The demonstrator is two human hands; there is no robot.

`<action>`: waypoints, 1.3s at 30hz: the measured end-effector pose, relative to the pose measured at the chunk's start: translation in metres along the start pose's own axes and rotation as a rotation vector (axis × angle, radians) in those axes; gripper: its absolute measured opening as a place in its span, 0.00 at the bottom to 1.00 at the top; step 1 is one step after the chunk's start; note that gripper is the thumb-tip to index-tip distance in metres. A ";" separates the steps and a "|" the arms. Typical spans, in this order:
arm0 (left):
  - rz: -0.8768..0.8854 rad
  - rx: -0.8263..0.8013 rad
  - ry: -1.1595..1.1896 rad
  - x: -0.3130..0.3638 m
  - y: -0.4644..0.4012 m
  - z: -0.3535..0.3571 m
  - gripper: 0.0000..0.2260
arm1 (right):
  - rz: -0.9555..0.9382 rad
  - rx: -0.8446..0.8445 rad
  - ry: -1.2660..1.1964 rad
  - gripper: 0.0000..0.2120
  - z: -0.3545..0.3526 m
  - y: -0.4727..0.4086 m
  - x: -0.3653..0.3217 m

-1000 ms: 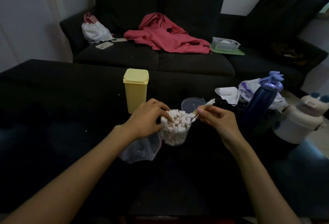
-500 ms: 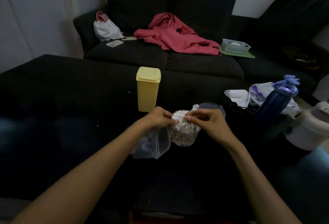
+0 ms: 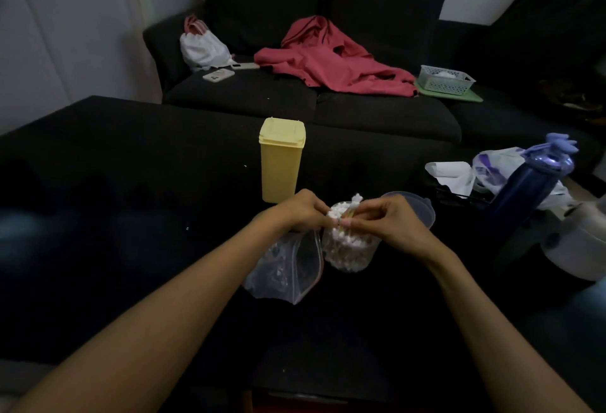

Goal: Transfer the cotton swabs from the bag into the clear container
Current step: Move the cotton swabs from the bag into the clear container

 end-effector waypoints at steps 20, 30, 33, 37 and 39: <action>0.252 0.301 0.039 0.003 0.026 0.011 0.12 | 0.482 0.080 0.592 0.11 0.011 -0.013 -0.009; 0.282 0.428 -0.221 0.009 0.043 0.024 0.11 | 0.411 -0.304 0.074 0.05 -0.012 0.012 -0.020; 0.262 0.444 -0.333 0.007 0.042 0.024 0.08 | 0.396 -0.157 -0.008 0.09 -0.014 0.016 -0.016; 0.236 0.452 -0.393 0.004 0.038 0.026 0.08 | 0.337 0.110 -0.094 0.07 -0.010 0.015 -0.005; 0.244 0.434 -0.394 0.002 0.036 0.027 0.08 | 0.289 0.158 -0.065 0.06 -0.005 0.017 -0.002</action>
Point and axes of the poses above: each hand's wrist, its own y-axis away from the middle knuckle, its own z-axis out of the palm, x = y × z, the point moved 2 cm from there along -y, towards the middle knuckle, and after that the axes turned 4 degrees about -y, right-handed, at the moved point
